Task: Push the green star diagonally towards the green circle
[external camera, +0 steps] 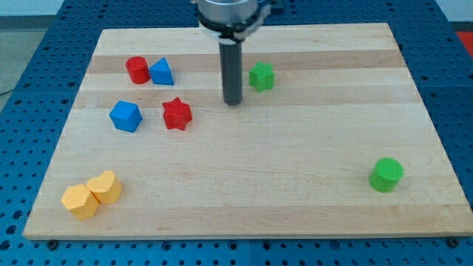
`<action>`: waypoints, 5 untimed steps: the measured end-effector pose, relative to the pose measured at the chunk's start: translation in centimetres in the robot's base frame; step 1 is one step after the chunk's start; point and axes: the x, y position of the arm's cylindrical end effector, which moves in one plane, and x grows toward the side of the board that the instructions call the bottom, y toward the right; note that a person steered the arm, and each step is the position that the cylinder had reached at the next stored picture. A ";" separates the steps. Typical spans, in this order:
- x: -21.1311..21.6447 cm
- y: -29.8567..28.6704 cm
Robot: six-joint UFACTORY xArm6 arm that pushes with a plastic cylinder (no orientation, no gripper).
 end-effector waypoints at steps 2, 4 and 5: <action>-6.2 2.5; 1.9 13.7; 4.1 14.9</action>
